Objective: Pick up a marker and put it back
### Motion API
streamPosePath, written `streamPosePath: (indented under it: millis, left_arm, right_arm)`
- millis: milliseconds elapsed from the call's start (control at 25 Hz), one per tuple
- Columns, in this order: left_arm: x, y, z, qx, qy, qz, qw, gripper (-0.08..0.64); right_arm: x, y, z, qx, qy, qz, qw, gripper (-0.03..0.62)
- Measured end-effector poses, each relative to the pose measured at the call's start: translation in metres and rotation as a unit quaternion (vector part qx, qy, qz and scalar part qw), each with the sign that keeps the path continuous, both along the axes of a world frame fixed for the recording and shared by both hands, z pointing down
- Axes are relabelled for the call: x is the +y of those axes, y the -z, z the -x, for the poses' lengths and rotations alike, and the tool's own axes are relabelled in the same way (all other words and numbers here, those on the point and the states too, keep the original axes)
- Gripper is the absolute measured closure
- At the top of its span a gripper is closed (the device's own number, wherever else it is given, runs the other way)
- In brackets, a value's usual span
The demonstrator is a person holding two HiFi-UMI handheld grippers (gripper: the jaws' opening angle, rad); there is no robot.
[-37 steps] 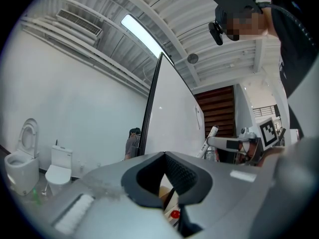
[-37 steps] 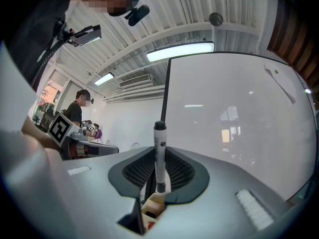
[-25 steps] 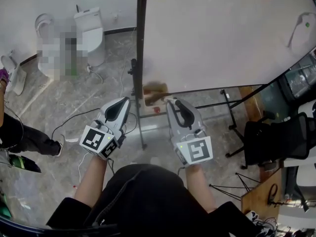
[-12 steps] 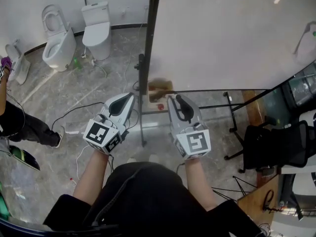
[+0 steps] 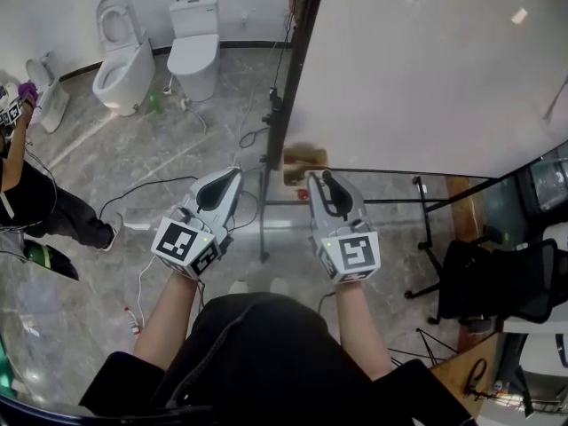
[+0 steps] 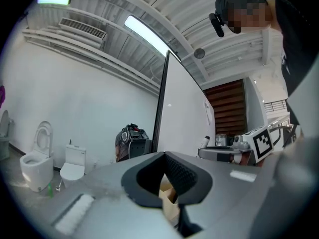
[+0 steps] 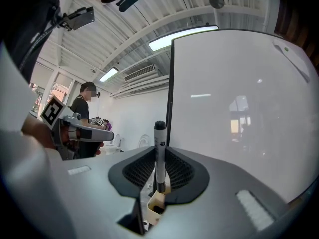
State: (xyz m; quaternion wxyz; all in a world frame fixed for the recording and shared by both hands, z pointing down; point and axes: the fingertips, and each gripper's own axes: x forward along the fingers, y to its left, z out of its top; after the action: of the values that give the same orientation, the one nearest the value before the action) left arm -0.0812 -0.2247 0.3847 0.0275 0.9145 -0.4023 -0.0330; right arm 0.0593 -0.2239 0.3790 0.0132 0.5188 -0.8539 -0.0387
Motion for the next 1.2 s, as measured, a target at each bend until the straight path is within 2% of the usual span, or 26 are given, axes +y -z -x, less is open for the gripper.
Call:
streamPosePath:
  millis: [440,760,1200]
  left_arm:
    - [0.006,-0.019,0.025,-0.008,0.042,0.018,0.9989,0.554]
    - [0.006,-0.010,0.046,0.005,0.079,0.020,0.9967,0.554]
    - [0.009,-0.017,0.067,0.009,0.105,0.026,0.9941,0.554]
  right_arm:
    - [-0.024,-0.046,0.008,0.008,0.010,0.028,1.000,0.520]
    - [-0.041,-0.080,0.015,0.010,0.011,0.061,0.998,0.519]
    - [-0.049,-0.114,0.024,0.019,0.010,0.096,0.995,0.518]
